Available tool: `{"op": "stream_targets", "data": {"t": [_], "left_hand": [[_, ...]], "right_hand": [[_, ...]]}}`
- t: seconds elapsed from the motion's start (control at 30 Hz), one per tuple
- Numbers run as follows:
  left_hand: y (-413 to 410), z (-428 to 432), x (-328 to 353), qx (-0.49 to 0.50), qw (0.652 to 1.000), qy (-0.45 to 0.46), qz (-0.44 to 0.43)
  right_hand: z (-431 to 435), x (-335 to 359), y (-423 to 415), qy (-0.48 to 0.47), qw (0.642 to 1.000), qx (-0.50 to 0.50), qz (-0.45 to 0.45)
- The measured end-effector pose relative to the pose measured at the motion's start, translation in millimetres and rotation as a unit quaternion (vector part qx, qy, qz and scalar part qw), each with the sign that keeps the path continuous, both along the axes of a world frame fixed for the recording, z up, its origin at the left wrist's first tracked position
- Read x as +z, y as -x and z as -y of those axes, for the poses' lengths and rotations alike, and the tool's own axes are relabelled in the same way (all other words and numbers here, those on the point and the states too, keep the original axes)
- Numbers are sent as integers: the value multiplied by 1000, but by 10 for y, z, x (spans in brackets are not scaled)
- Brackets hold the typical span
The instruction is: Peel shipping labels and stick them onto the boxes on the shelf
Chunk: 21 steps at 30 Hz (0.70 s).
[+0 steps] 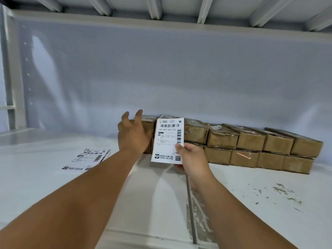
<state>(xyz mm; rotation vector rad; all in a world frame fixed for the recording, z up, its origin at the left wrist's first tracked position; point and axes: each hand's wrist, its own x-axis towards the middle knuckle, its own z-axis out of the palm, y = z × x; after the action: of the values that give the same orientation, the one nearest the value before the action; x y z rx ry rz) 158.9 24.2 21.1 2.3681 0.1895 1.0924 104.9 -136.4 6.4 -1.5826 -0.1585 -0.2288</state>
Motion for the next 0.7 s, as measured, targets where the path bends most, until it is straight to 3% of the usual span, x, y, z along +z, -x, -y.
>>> {"op": "stream_targets", "data": {"t": [0.1, 0.27, 0.7], "left_hand": [[-164, 62, 16, 21, 999, -43, -17], [-263, 24, -101, 9, 999, -23, -46], [172, 14, 30, 31, 990, 23, 134]], "right_hand": [[38, 8, -32, -16, 1000, 1, -3], [86, 7, -70, -27, 999, -31, -10], [55, 29, 80, -20, 997, -76, 11]]}}
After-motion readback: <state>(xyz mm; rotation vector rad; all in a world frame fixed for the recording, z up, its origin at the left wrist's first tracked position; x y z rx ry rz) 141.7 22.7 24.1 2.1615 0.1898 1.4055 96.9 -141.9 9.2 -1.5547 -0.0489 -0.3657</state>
